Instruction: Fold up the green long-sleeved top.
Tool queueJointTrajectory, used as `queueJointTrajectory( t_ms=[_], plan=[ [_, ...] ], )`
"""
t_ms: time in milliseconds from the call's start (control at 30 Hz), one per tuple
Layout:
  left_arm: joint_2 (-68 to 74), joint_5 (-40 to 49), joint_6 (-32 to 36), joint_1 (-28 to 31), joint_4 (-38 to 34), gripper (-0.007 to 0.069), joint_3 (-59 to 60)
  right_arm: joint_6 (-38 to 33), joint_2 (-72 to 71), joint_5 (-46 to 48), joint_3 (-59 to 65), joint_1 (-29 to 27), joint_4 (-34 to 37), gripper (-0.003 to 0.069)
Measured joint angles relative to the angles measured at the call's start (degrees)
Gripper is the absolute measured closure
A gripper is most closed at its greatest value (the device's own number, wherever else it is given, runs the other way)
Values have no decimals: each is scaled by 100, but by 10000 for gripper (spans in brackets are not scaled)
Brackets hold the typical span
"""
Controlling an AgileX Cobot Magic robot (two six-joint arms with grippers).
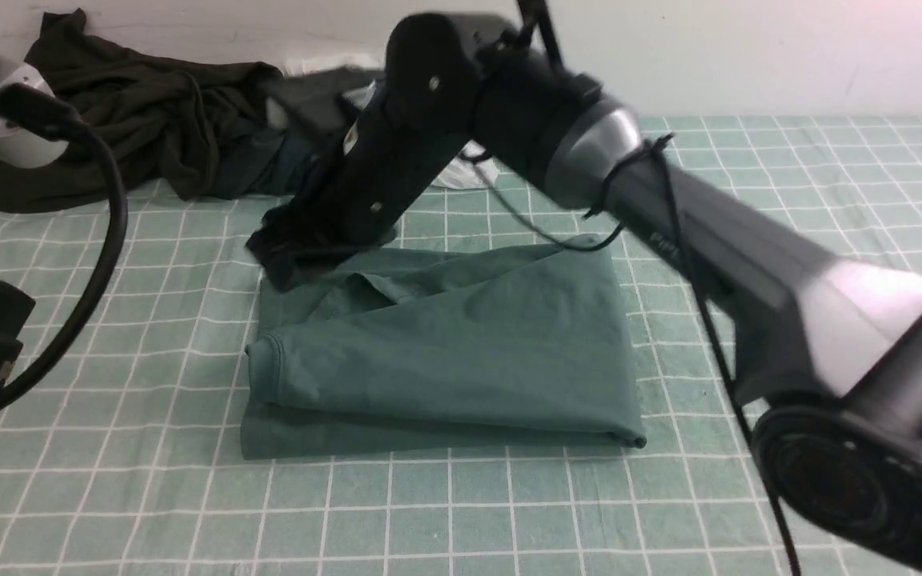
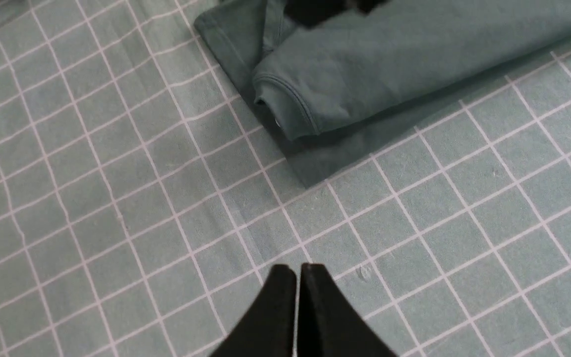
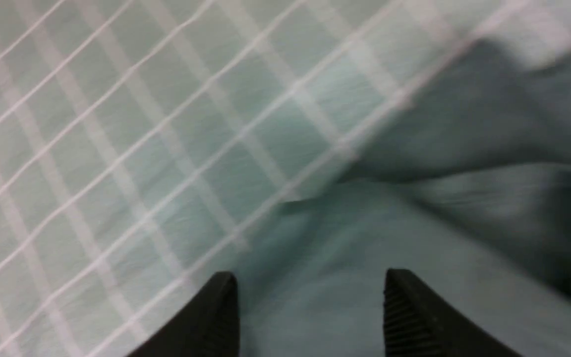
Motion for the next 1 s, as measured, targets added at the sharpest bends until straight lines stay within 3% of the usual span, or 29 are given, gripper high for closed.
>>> queueJointTrajectory(
  t_ms=[167,433,633,1000],
  plan=[
    [476,-110,7,-22,-424,627,0,70,-881,3,459,-434,-722,246],
    [2230,-1181,441,-722,-784,627,0,-109,-2456,3,2940,-1279,-1413,291],
    [3845,-2538,446,-882,-554,627,0,-137,-2438,-727,4524,-1913,-1278,340],
    [5359,-2765,30,-882,98,627,-43,-150,-1259,-2679,4856,-2061,-737,362]
  ],
)
